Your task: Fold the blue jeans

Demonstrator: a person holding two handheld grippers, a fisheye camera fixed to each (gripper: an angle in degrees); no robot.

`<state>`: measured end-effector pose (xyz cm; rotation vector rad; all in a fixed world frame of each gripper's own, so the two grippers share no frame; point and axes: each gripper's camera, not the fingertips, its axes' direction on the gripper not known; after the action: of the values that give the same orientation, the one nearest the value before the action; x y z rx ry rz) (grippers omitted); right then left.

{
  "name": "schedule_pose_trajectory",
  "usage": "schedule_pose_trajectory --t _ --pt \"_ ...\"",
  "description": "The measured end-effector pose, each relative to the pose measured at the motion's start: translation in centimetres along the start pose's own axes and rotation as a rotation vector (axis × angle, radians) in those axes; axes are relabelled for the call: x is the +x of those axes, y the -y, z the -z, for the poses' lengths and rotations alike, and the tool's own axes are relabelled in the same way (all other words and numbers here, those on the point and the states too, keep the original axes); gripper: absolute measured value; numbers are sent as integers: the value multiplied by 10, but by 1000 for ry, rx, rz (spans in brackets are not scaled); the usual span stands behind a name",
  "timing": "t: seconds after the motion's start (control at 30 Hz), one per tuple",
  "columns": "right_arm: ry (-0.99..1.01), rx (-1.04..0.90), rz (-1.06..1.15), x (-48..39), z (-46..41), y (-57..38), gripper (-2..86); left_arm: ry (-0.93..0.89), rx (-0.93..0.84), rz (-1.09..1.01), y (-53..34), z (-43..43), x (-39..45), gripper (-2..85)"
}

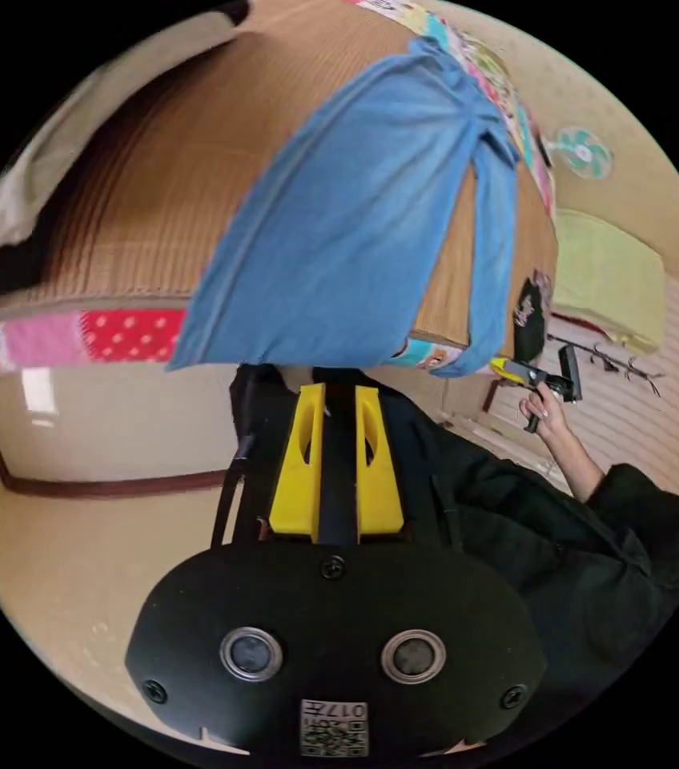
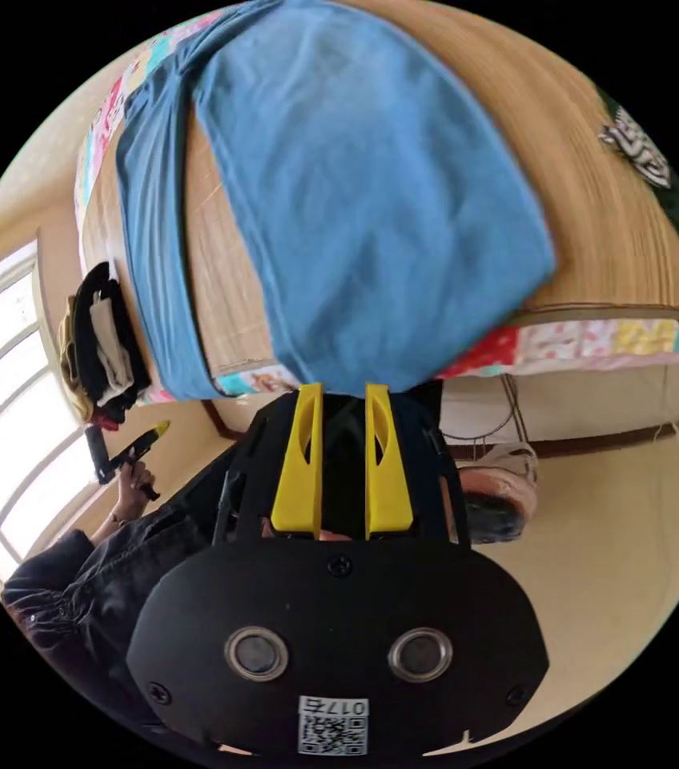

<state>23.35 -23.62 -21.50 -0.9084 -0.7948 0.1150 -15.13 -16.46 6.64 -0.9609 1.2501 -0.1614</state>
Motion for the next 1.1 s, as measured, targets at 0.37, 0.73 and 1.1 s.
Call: schedule_pose_trajectory --t 0.37,0.73,1.1 --pt "122 -20 148 77 -4 49 96 1 -419 -175 125 -197 144 84" --pt "794 -72 460 137 58 -8 26 -270 -416 -111 72 -168 126 -8" --pt "798 -160 492 88 19 -18 15 -218 -108 -109 89 -117 199 113"
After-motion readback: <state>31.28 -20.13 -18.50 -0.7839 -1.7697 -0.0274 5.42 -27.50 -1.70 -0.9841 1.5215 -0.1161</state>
